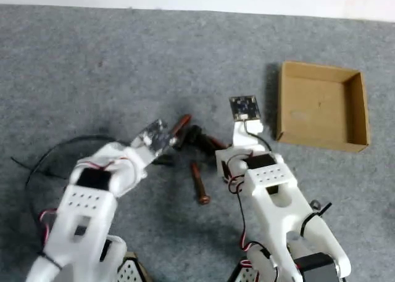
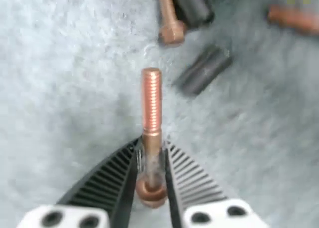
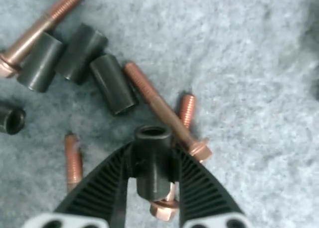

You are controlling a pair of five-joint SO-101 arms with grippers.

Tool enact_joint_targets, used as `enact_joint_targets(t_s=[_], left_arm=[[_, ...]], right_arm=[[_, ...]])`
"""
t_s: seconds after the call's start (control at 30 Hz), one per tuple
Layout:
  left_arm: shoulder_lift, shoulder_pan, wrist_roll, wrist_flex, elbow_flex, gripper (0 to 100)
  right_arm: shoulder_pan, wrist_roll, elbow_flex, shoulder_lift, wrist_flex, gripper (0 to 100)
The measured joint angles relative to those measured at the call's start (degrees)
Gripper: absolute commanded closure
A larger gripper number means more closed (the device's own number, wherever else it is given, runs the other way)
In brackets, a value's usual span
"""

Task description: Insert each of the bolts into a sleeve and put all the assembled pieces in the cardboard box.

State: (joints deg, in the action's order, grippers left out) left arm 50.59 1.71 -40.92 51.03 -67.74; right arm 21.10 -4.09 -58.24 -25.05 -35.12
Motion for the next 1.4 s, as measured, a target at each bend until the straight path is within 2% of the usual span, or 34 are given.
enact_joint_targets(t_s=[0.07,0.13,0.3,0.47,0.53,0.7,0.77,0.9,1.0,1.1,1.27,1.33,1.4], left_arm=[[3.2,-1.9,-9.1,1.2,-1.1,99],[3.7,-3.6,-14.9,1.8,-1.1,99],[-1.7,-4.3,-18.5,1.9,2.1,100],[-18.1,-6.3,-21.9,1.9,13.4,98],[-26.6,-7.0,-22.2,2.4,18.8,93],[-46.3,-7.3,-22.2,6.7,31.6,70],[-51.0,-7.5,-20.5,8.2,36.1,66],[-54.0,-7.9,-10.9,9.1,44.1,66],[-54.2,-7.9,0.5,9.8,51.0,66],[-54.2,-7.9,19.1,14.9,57.0,66],[-54.2,-8.4,55.1,27.9,59.8,66],[-54.2,-7.7,63.7,31.6,59.8,66],[-54.2,-7.6,69.2,34.1,59.6,66]], right_arm=[[0.0,0.0,0.0,0.0,0.0,99.4],[0.0,0.0,0.0,0.0,0.0,99.4],[0.0,0.0,0.0,0.0,0.0,99.4],[0.0,0.0,0.0,0.0,0.0,99.4],[0.0,0.0,0.0,0.0,0.0,99.4],[0.0,0.0,-0.8,0.0,0.0,99.4],[0.0,0.0,-1.8,-0.1,1.2,99.4],[0.0,0.0,-2.5,-0.1,3.3,99.1],[0.0,0.0,-2.5,-0.1,3.3,99.1],[0.0,0.0,-2.5,-0.1,3.3,99.0],[0.0,0.0,-2.5,-0.1,4.3,99.0],[0.0,0.0,-2.5,-0.1,6.1,99.0],[0.0,0.0,-2.5,-0.1,6.7,99.0]])
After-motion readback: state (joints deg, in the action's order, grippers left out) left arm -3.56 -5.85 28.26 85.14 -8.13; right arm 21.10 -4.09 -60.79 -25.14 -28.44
